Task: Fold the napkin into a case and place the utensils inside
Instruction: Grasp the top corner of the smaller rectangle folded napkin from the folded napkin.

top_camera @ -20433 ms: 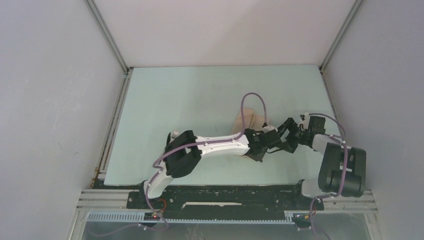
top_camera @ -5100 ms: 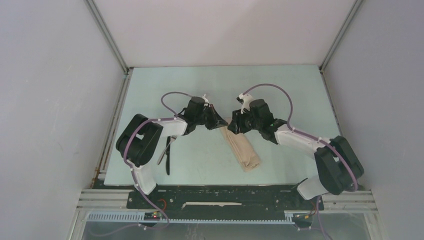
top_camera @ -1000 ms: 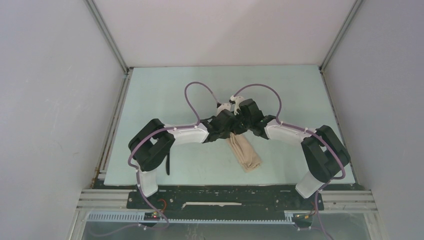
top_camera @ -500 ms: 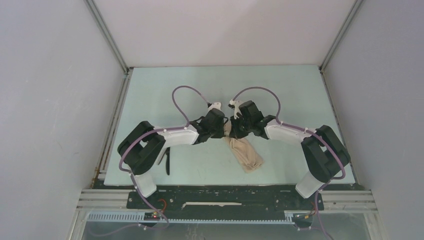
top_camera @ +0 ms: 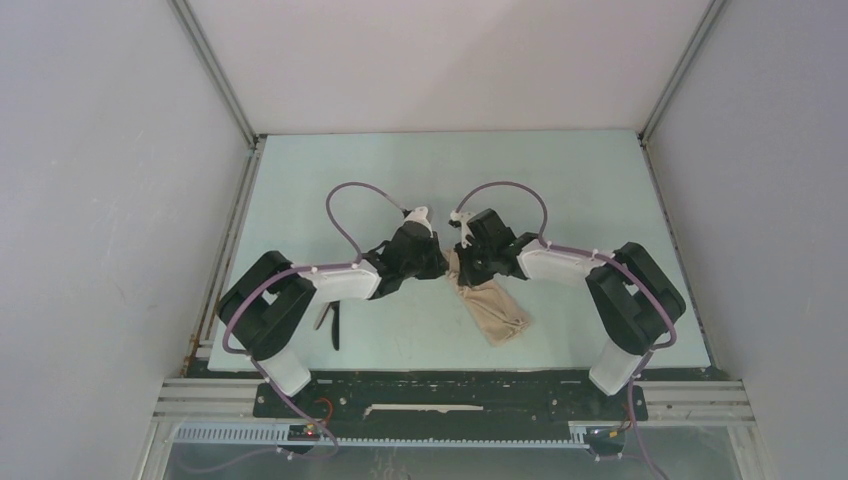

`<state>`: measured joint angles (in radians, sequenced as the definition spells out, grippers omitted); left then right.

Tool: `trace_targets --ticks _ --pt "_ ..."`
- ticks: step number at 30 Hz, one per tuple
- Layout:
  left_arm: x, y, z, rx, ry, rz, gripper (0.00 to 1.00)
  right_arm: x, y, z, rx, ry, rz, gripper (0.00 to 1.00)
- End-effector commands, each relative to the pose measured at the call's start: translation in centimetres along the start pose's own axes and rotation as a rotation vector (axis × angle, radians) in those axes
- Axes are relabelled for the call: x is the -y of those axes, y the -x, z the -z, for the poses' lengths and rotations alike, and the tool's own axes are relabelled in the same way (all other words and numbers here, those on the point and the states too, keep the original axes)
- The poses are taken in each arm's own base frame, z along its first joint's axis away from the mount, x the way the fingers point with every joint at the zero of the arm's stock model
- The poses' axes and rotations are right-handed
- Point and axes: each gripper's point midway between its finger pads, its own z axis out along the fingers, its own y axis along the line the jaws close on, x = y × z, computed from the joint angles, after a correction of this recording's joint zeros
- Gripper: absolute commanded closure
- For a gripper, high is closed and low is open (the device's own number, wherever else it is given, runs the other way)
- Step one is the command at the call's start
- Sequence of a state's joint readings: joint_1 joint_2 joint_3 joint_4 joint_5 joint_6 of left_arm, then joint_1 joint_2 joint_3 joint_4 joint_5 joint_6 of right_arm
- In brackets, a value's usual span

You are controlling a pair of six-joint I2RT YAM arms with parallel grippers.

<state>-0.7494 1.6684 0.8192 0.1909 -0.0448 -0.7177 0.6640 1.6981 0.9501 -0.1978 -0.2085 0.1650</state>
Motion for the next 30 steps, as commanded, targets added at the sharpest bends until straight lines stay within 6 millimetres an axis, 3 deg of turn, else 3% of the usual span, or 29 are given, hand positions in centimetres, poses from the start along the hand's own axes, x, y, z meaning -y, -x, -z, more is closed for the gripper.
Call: trace_targets --ticks 1,12,18,24,30 --pt "3.0 2.8 1.1 0.083 -0.117 0.022 1.0 -0.4 1.7 -0.6 0.028 -0.048 -0.019 1.0" --pt "1.7 1.8 0.8 0.051 -0.069 0.031 1.0 1.2 4.3 -0.1 0.144 -0.144 -0.244 1.0" --pt "0.8 1.7 0.5 0.042 -0.044 0.052 1.0 -1.3 4.0 -0.8 0.116 0.011 -0.148 1.0" --pt "0.1 1.5 0.3 0.031 -0.026 0.066 1.0 -2.5 3.6 -0.8 0.126 0.121 -0.026 0.78" --pt "-0.3 1.5 0.1 0.025 -0.021 0.076 1.0 -2.2 4.1 0.2 0.158 0.146 0.023 0.68"
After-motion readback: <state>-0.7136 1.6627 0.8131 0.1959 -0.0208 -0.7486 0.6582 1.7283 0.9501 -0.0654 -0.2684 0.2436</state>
